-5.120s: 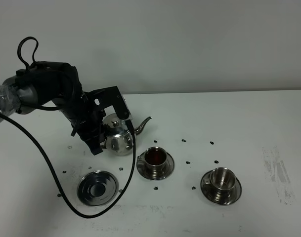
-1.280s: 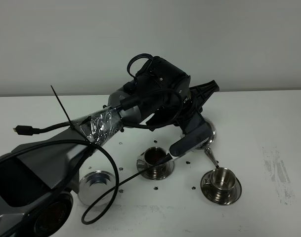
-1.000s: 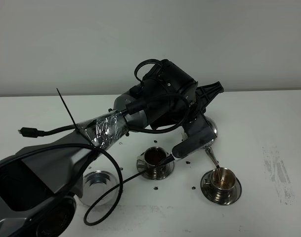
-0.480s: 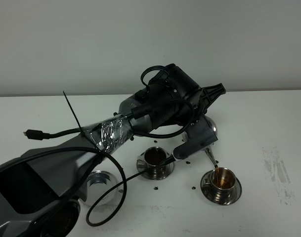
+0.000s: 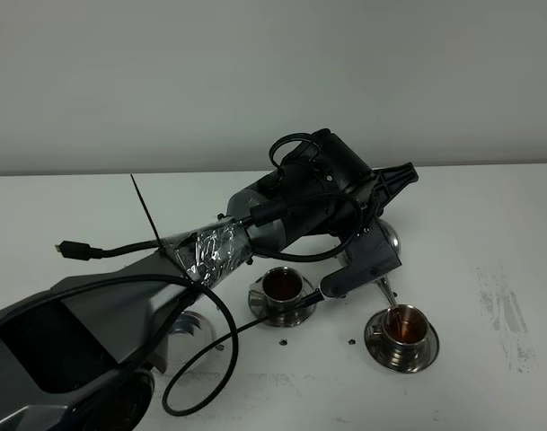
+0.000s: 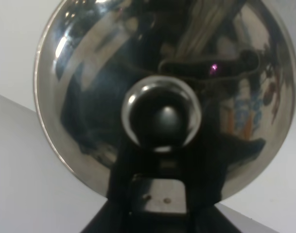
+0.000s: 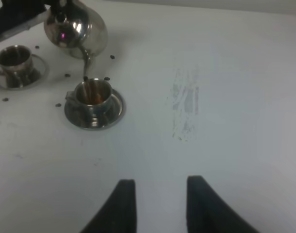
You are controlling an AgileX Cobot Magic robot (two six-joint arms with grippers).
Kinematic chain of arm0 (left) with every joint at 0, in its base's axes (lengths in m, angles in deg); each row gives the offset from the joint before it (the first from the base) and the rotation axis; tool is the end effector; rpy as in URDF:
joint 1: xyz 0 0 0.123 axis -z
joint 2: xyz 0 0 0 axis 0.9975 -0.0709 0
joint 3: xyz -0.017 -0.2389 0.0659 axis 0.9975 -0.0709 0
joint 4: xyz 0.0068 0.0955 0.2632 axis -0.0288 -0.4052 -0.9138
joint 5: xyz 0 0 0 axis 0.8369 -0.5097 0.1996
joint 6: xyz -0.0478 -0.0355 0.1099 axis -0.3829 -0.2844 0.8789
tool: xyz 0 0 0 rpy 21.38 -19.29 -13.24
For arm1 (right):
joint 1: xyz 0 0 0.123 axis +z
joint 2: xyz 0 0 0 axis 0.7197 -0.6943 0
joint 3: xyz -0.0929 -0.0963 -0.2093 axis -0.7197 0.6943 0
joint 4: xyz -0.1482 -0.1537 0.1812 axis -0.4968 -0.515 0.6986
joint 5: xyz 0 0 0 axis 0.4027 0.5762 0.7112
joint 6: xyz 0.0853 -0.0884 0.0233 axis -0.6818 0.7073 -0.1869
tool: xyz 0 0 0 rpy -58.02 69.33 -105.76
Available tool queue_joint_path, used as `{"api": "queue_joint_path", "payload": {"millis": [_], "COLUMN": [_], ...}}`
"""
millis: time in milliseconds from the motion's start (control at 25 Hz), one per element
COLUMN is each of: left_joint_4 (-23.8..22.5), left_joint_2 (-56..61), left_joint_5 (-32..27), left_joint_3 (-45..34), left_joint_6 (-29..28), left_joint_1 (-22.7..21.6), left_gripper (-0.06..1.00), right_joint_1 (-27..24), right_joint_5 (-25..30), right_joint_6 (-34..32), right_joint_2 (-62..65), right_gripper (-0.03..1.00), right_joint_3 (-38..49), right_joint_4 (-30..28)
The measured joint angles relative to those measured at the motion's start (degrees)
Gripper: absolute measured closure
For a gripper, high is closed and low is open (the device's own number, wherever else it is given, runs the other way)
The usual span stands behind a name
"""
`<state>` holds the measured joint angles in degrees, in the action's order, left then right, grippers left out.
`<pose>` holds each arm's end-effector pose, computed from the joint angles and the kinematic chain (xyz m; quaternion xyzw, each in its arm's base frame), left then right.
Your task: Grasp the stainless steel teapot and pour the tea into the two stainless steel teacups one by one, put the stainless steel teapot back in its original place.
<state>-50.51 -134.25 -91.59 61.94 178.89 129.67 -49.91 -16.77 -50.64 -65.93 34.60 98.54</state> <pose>0.4366 -0.3744 0.1467 0.9168 0.1482 0.3159 0.1942 0.0803 0.0235 0.2788 -0.0821 0.8509 0.0515 0.5163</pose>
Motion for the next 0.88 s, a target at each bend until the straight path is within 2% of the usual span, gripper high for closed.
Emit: {"api": "queue_joint_path", "payload": {"millis": [880], "left_joint_4": [-2.07], "left_joint_2": [0.0], "left_joint_5": [1.7], "left_joint_3": [0.0], "left_joint_6": [0.43], "left_joint_1": [0.36], "left_gripper": [0.74], "right_joint_1": [0.0], "right_joint_5": [0.0], "right_joint_6": [-0.86], "right_joint_2": [0.0], "right_gripper": [0.72], "right_joint_3": [0.0], "right_joint_4": [-0.8]}}
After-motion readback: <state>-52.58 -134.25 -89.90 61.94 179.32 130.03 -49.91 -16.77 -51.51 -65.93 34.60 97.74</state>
